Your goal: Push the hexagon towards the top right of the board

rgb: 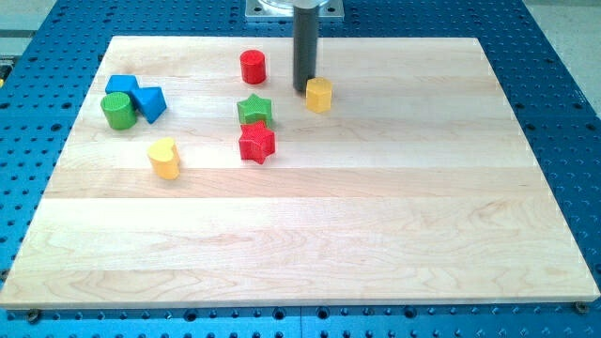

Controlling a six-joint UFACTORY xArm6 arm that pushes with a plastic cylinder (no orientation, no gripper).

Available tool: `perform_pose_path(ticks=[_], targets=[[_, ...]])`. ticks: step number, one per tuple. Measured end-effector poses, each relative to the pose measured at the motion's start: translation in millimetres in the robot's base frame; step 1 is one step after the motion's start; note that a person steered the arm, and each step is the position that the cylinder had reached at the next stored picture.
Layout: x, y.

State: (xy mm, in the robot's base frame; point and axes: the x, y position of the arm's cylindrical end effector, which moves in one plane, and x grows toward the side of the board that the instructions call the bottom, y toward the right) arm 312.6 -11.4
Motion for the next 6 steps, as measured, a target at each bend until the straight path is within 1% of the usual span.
perform_pose_path(ticks=[1, 2, 3, 4, 5, 6], targets=[[23.6, -22.9], [45.3, 35.0], [1.7, 105.7], [-10.5, 123.0], [23.0, 47.7], [-10.5, 58.3]])
